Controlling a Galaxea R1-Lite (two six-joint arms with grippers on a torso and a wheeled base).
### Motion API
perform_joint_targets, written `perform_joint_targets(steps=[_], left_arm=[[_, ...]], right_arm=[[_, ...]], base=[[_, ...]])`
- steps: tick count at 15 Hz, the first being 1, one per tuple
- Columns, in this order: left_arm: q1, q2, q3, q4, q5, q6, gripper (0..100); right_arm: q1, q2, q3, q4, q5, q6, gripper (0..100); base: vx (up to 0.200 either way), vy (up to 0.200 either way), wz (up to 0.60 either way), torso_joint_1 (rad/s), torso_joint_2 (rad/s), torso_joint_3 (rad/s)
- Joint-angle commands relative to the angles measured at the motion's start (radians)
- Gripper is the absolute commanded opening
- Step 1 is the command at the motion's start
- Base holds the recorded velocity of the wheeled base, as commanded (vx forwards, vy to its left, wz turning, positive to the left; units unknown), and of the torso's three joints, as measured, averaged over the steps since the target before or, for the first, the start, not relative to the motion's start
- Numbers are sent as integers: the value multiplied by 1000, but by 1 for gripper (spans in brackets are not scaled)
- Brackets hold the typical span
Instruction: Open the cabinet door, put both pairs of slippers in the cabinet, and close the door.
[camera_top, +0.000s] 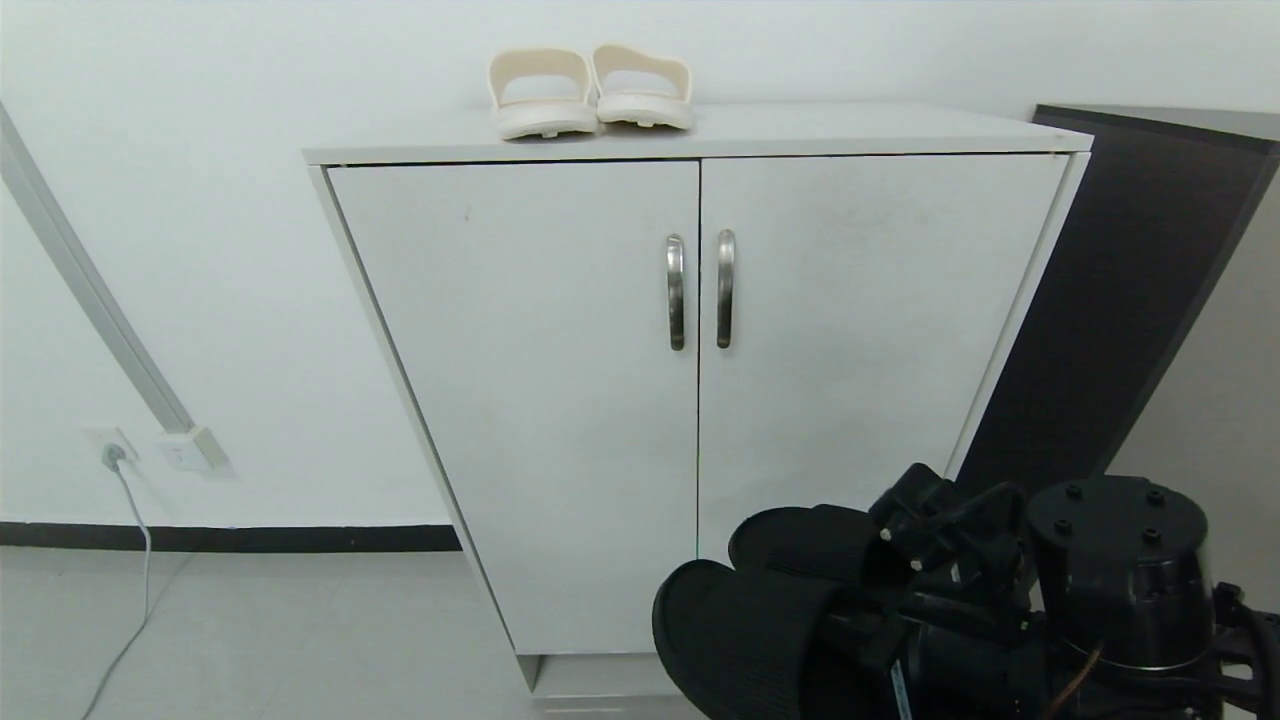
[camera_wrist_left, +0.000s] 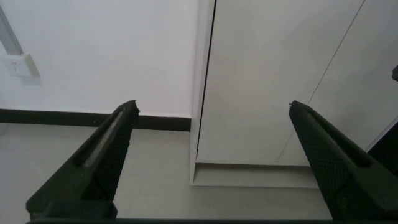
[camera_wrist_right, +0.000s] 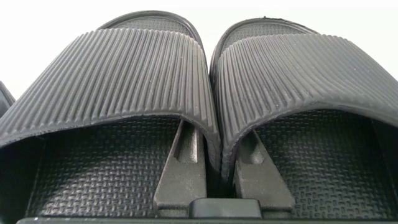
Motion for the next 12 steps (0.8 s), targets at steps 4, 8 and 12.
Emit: perform_joint_targets(steps=[4,8,12], left_arm=[[-2,58,-124,3,-4,23,100],[-64,353,-220,-32,-170,-51,100],[-70,644,-223,-248,-325,-49,100]], right_arm=[[1,4,2,0,0,1,0],[1,22,4,-9,0,1,0],[1,26,5,-17,-1,0,0]], base=[[0,0,0,0,0,0],[0,0,0,0,0,0],[0,0,0,0,0,0]])
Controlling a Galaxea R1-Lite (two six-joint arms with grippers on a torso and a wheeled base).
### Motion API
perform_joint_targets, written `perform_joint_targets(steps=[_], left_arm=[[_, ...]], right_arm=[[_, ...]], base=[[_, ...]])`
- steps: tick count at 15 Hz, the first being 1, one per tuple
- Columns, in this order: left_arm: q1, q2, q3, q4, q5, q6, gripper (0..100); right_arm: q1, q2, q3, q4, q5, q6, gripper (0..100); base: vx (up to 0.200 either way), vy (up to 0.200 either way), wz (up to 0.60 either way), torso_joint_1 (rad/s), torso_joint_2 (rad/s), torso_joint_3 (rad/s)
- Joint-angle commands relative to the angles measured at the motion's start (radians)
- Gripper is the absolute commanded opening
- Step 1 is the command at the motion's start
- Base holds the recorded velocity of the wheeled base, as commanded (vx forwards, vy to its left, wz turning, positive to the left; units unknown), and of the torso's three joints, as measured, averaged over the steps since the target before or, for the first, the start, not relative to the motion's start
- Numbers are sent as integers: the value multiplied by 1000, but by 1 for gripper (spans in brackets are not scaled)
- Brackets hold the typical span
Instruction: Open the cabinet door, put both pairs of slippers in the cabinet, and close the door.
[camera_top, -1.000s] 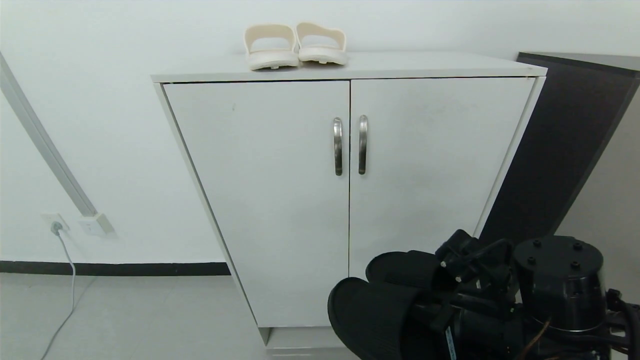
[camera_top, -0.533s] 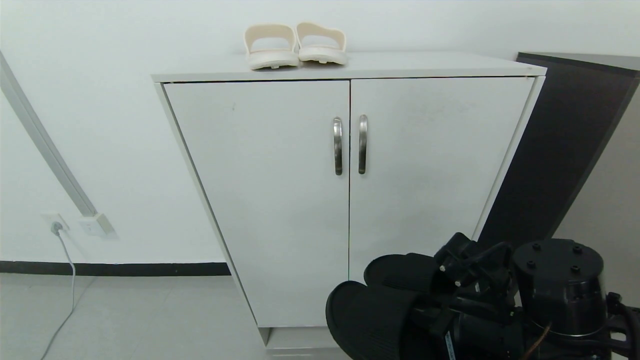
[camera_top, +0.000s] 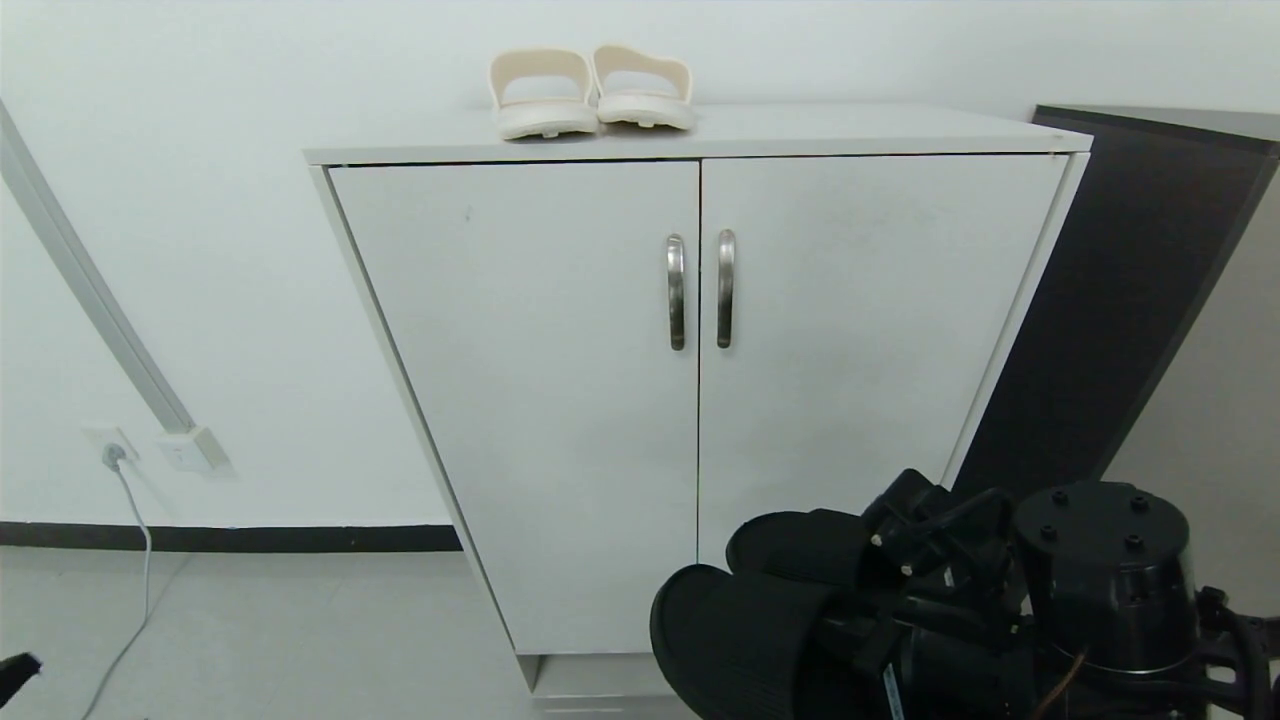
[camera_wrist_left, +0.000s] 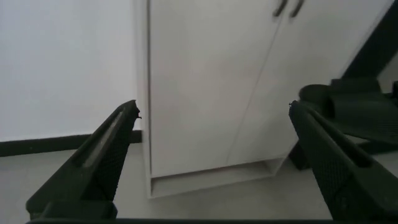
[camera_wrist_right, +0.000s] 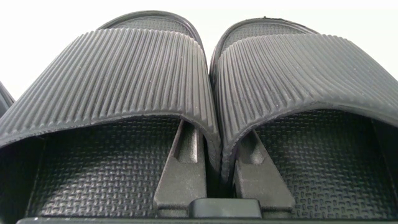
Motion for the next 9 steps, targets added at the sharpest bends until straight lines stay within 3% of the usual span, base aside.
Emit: perform_joint_targets(steps=[1,4,7,9], left_arm=[[-12,300,-15,-179,-78,-1,100],[-98,500,-90,-331,-98,-3,100],[-297,584,-201,-331,-90,-9,100],[-371,674,-286,-331,-88,-12,100]], right_arm=[[0,5,2,-1,0,0,0],[0,4,3,-1,1,1,0],[-3,4,-3,-2,1,7,0],[-6,4,-3,-1,1,9,0]], base=[[0,0,0,0,0,0],[0,0,0,0,0,0],[0,0,0,0,0,0],[0,0,0,0,0,0]])
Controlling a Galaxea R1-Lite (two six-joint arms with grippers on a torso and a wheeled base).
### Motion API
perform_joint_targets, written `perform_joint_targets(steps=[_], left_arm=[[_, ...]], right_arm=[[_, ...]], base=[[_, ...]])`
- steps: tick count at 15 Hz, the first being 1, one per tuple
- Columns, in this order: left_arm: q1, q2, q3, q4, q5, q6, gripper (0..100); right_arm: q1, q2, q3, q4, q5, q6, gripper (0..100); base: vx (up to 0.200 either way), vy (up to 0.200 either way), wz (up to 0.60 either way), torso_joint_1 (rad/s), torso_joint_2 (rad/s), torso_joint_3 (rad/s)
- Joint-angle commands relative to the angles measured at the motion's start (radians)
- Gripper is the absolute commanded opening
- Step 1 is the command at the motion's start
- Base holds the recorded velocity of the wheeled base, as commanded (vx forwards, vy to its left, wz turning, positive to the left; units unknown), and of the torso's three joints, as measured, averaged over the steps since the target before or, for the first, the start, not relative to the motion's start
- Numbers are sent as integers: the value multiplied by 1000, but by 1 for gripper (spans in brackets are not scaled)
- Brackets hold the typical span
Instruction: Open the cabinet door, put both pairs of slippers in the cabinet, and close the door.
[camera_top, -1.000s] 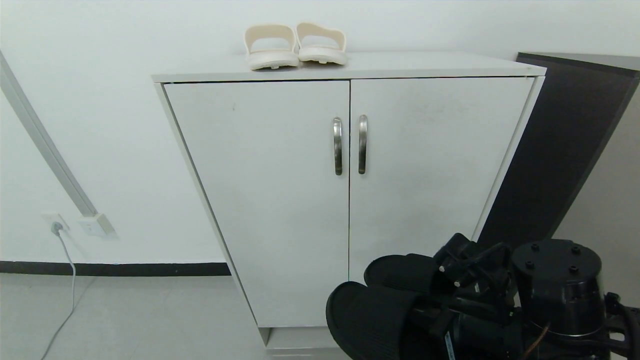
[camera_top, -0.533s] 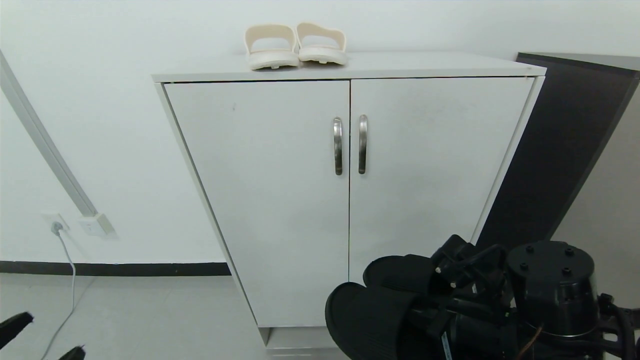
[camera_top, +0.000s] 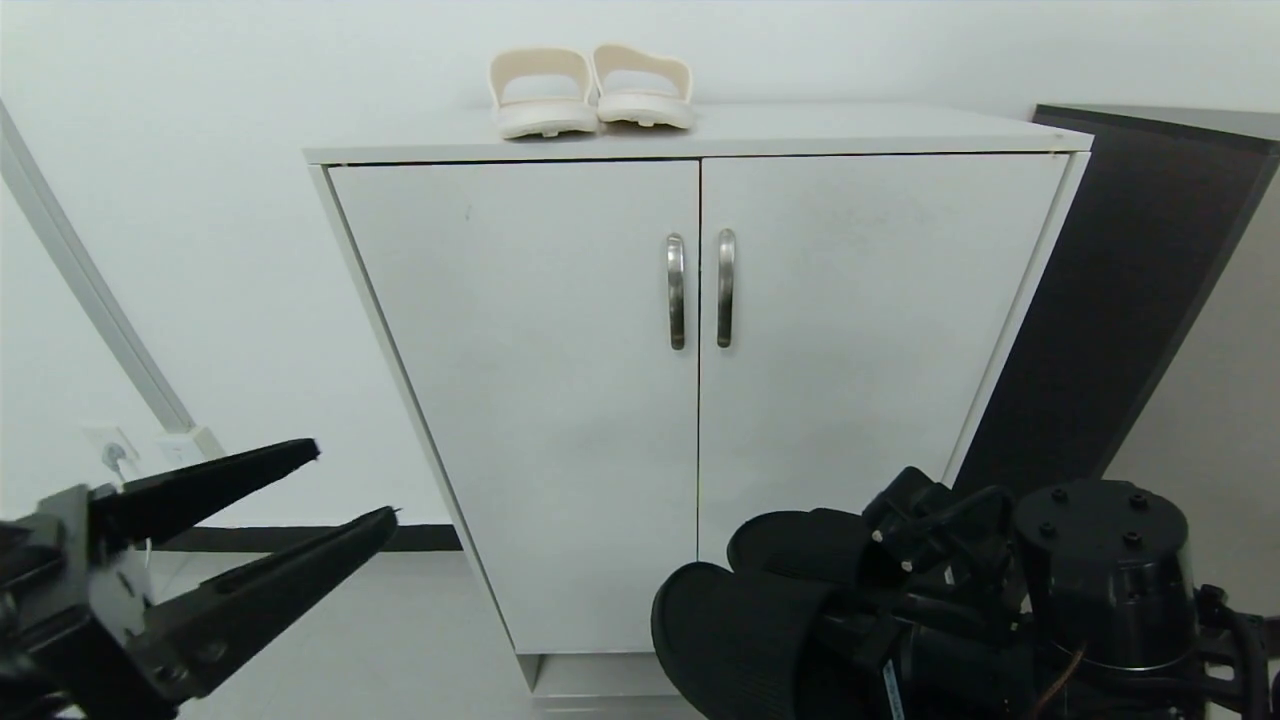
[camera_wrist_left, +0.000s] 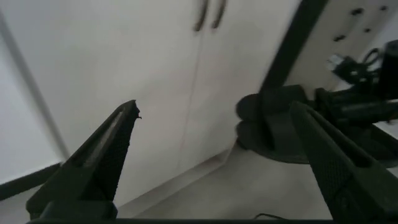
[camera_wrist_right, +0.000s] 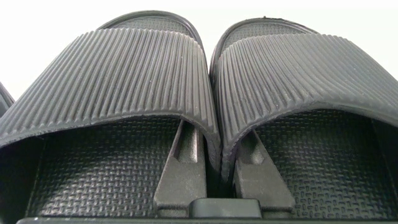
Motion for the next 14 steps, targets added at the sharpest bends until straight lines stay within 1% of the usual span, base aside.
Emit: perform_joint_targets(steps=[1,2,3,4,8,9,10,11,13,14], left_arm=[[-103,202,-141,-6,1,-17,100],[-117,246,-184,-8,1,-29,100],[-140,328,-272,-8,0,-54,100],[-160,390,-338,-8,0,-63,100],[-231,601,-603,-11,-3,-66,100],[-249,636,-649,-9,-3,-67,100],[-269,656,-680,-8,-3,-80,100],[-291,671,-707,-6,-9,-100,100],[-304,699,-763,-5,-9,-112,100],[-324,703,-789,3,-17,-129,100]], right_arm=[[0,3,-1,0,0,0,0],[0,3,-1,-2,0,0,0],[-2,3,-5,-2,0,0,0],[-5,3,-5,0,0,0,0],[-11,8,-1,0,0,0,0],[-12,8,1,0,2,-2,0],[-12,8,1,0,2,0,0],[-12,8,1,0,2,0,0],[-12,13,3,0,2,-2,0],[-12,13,4,0,2,-2,0]], base=[[0,0,0,0,0,0],[0,0,0,0,0,0],[0,0,0,0,0,0],[0,0,0,0,0,0],[0,0,0,0,0,0],[0,0,0,0,0,0],[0,0,0,0,0,0],[0,0,0,0,0,0],[0,0,0,0,0,0],[0,0,0,0,0,0]])
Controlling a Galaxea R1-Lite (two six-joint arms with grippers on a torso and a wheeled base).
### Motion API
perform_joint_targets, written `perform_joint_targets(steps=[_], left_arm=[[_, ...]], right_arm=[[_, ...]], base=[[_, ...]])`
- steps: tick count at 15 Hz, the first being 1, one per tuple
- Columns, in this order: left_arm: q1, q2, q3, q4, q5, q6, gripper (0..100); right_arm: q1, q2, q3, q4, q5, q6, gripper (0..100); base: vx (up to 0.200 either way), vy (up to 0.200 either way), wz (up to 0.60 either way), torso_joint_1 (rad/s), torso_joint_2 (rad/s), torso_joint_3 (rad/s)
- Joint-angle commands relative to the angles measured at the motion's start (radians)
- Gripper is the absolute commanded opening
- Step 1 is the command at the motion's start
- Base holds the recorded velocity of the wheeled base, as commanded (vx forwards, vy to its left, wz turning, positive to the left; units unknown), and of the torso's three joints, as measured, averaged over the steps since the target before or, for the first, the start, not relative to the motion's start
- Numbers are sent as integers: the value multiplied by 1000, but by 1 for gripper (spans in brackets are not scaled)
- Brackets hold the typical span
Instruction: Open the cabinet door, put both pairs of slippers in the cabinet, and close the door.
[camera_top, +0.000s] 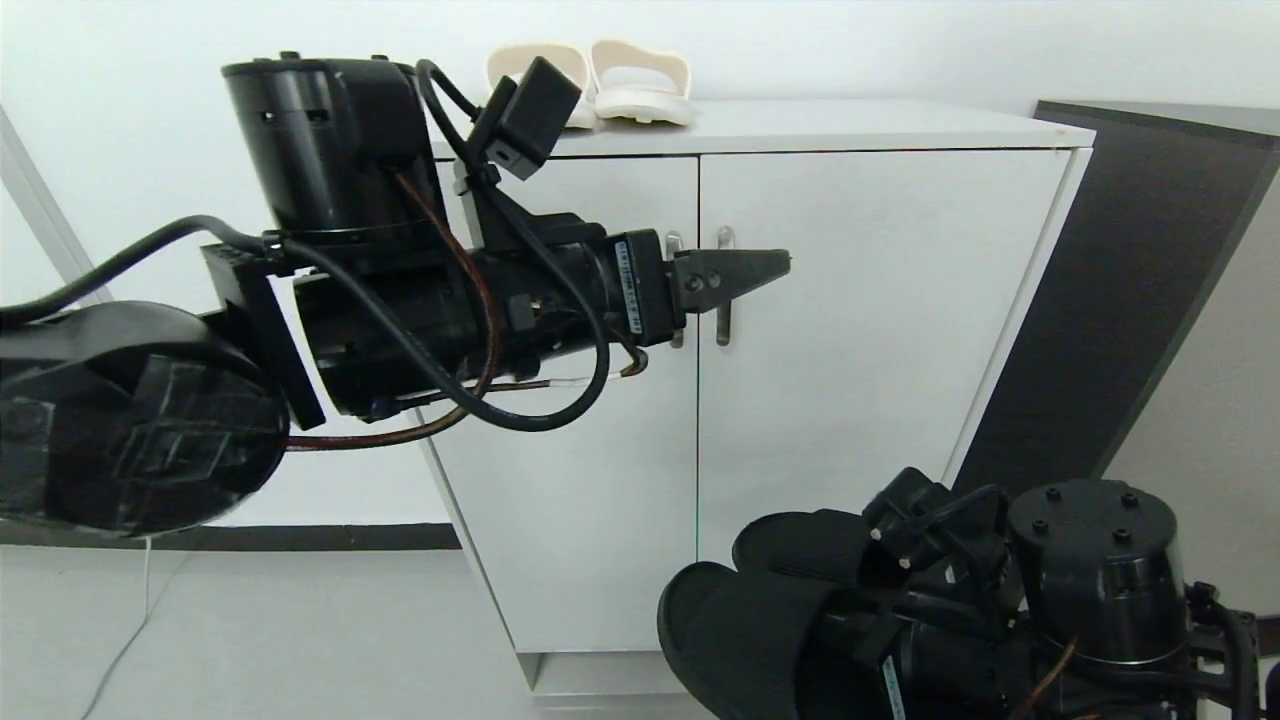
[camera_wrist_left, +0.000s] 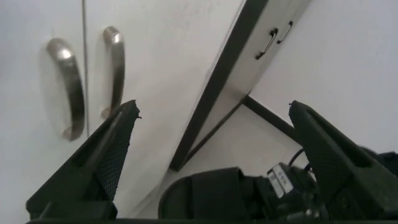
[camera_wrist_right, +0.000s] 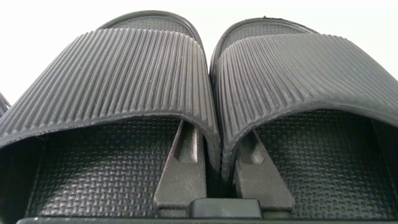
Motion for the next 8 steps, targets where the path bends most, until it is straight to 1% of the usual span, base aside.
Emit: perform_joint_targets(steps=[1,2,3,4,5,8], left_arm=[[-27,47,-53,9,-13,-20,100],[-28,58,-69,12,-19,-28,100],[-28,81,-97,18,-26,-54,100],[-27,86,-102,19,-44,-77,100],[-27,87,-103,22,-59,-83,100],[-24,100,-119,50,-62,-83,100]], right_arm=[[1,2,2,0,0,-1,0],[1,2,2,0,0,-1,0],[1,2,2,0,0,-2,0],[1,4,4,0,0,-2,0],[1,6,4,0,0,-2,0],[1,6,5,0,1,-4,0]], base=[[0,0,0,0,0,0],[0,0,0,0,0,0],[0,0,0,0,0,0],[0,0,0,0,0,0],[0,0,0,0,0,0],[0,0,0,0,0,0]])
